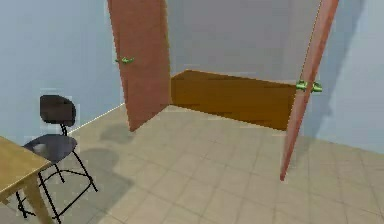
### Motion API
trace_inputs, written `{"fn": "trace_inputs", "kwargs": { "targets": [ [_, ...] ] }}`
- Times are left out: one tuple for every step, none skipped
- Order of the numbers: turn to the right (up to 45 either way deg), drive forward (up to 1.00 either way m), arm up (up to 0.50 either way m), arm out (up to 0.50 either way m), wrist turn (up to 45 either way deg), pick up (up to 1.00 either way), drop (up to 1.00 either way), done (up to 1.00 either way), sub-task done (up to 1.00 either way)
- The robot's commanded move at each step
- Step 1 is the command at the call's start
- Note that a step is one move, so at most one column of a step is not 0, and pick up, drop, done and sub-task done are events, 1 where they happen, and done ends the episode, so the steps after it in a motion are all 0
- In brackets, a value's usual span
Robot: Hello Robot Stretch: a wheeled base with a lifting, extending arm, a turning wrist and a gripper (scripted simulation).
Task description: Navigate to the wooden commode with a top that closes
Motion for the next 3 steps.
{"fn": "trace_inputs", "kwargs": {
  "targets": [
    [0.0,1.0,0.0,0.0,0.0,0.0,0.0,0.0,0.0],
    [-6.0,0.0,0.0,0.0,0.0,0.0,0.0,0.0,0.0],
    [0.0,0.5,0.0,0.0,0.0,0.0,0.0,0.0,0.0]
  ]
}}
